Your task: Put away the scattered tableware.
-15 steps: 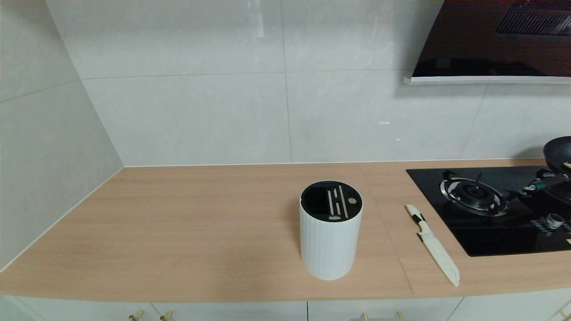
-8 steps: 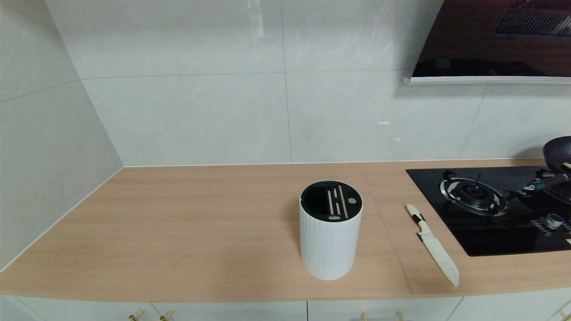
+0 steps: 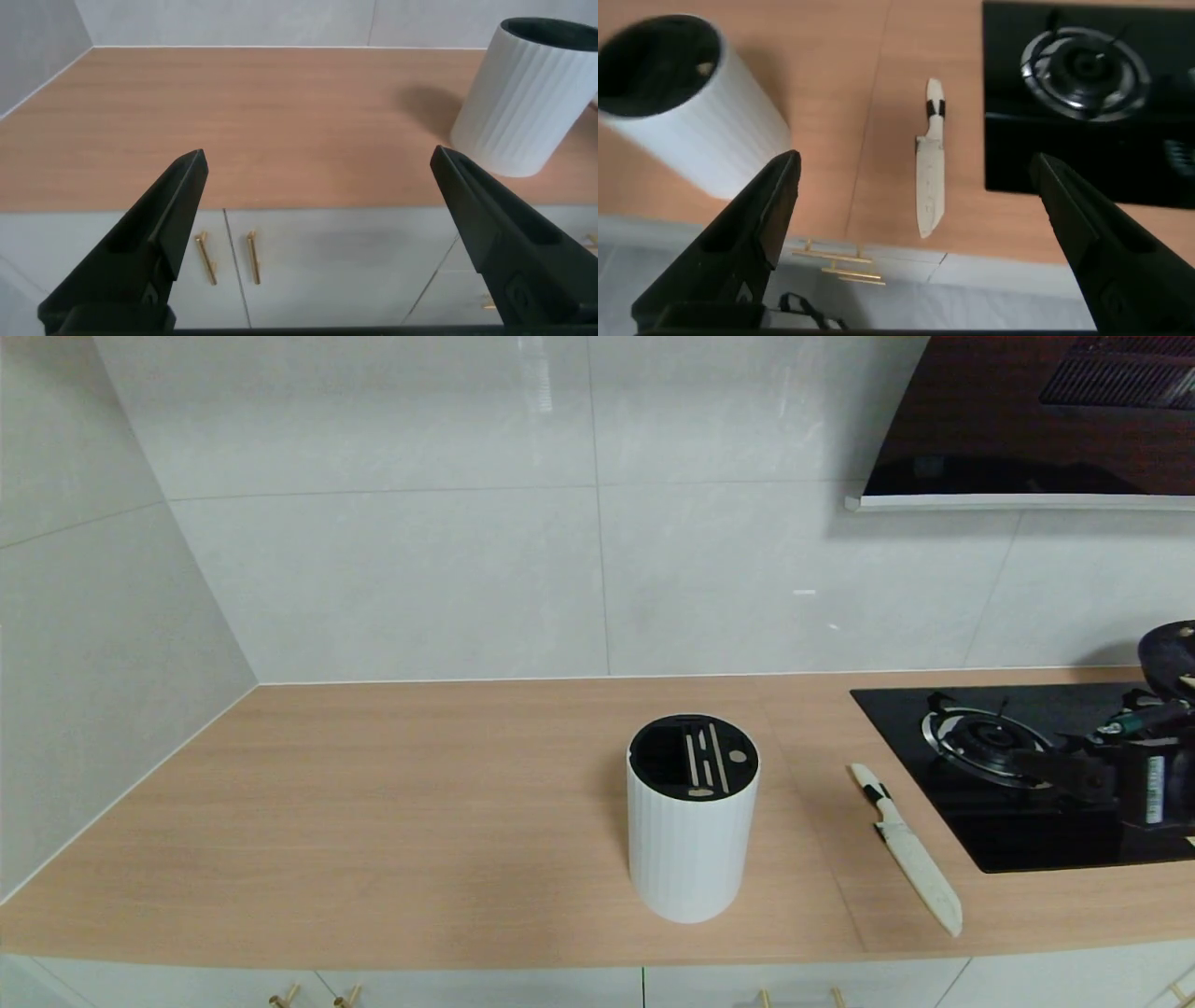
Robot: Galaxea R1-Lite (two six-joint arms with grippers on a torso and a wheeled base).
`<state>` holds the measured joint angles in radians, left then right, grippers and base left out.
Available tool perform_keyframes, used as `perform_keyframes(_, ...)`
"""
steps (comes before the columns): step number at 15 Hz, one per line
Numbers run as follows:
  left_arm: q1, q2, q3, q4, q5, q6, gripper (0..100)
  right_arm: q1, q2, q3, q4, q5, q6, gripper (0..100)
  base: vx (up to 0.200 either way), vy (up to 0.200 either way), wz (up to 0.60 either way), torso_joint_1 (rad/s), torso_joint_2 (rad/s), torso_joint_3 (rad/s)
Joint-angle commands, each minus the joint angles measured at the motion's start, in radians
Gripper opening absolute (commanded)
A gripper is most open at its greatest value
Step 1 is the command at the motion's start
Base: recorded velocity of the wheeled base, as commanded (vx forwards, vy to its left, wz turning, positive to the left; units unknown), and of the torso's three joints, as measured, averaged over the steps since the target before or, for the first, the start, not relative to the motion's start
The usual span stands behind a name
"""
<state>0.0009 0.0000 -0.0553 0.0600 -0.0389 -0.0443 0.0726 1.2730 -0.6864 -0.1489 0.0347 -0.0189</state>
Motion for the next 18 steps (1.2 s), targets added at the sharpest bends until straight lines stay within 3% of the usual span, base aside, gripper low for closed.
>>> perform_keyframes(1, 0.001, 0.000, 0.000, 0.000, -0.001, -0.002, 100, -0.014, 0.373, -0.015, -0.130, -0.006, -0.003, 100, 0.000, 0.000, 0.00, 0.000, 0.00, 0.000)
perform_keyframes(4, 0.001, 0.000, 0.000, 0.000, 0.001, -0.003, 100, -0.042, 0.516, 0.007, -0.273, -0.009, -0.003, 100, 0.000, 0.000, 0.00, 0.000, 0.00, 0.000)
perform_keyframes(10, 0.001, 0.000, 0.000, 0.000, 0.001, -0.005, 100, -0.045, 0.730, 0.008, -0.425, -0.009, -0.003, 100, 0.000, 0.000, 0.00, 0.000, 0.00, 0.000)
perform_keyframes(14, 0.001, 0.000, 0.000, 0.000, 0.001, -0.005, 100, -0.042, 0.937, 0.008, -0.716, -0.010, -0.003, 100, 0.000, 0.000, 0.00, 0.000, 0.00, 0.000)
perform_keyframes(18, 0.001, 0.000, 0.000, 0.000, 0.001, -0.005, 100, -0.042, 1.002, 0.008, -0.828, -0.010, -0.001, 100, 0.000, 0.000, 0.00, 0.000, 0.00, 0.000)
